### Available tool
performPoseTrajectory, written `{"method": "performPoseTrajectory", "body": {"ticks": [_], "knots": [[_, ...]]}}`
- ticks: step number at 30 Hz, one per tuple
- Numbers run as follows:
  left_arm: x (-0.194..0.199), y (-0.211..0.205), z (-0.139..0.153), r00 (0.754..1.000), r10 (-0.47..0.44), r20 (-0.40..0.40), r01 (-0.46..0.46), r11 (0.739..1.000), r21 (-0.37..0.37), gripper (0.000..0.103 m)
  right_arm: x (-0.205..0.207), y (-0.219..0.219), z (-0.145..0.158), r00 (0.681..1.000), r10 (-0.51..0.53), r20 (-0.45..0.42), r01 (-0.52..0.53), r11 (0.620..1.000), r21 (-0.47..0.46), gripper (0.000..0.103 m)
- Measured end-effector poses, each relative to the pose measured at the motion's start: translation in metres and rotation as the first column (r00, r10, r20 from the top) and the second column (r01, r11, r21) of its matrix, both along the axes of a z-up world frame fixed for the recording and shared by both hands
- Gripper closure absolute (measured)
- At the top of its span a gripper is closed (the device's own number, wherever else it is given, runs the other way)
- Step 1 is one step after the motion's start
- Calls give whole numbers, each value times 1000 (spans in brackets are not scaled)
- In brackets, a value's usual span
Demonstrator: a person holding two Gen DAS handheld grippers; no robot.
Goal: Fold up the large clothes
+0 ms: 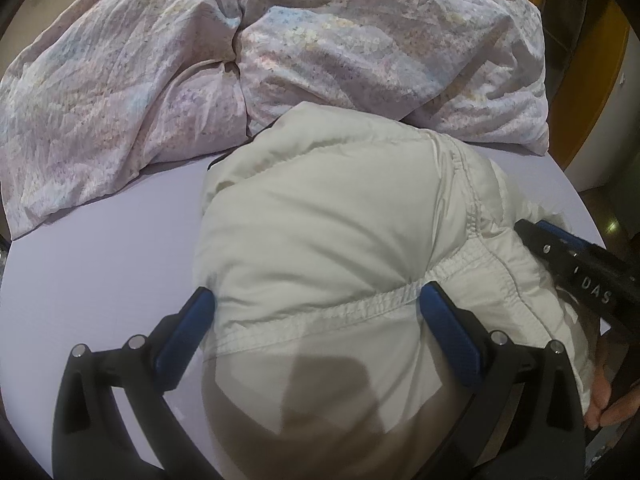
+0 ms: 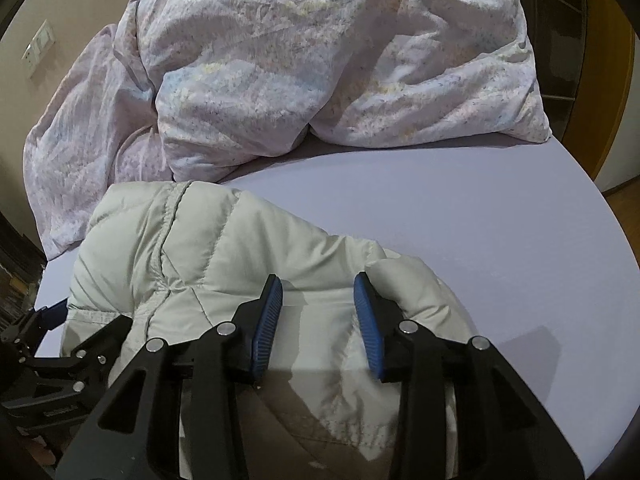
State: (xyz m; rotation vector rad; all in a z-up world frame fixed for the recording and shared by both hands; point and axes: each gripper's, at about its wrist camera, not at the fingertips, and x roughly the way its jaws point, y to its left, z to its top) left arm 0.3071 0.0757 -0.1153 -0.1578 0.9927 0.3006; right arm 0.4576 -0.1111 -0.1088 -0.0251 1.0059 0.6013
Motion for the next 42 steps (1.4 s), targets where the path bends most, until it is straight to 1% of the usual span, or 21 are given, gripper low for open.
{"method": "performPoseTrajectory", "body": {"ticks": [5, 10, 31, 42], "knots": [[0, 0, -2, 1000, 5, 21, -5, 1000, 4, 2, -2, 2, -6, 999, 18, 40, -17, 1000, -2, 63], [-1, -1, -3, 999, 8, 34, -8, 1000, 14, 2, -1, 2, -11, 999, 20, 46, -21, 1000, 15, 63], [-2, -2, -10, 998, 8, 61, -10, 1000, 25, 2, -3, 4, -17, 996, 25, 88, -26, 999, 19, 63], [-3, -3, -10, 997, 11, 70, -13, 999, 33, 2, -4, 4, -20, 993, 25, 113, -29, 999, 39, 63]]}}
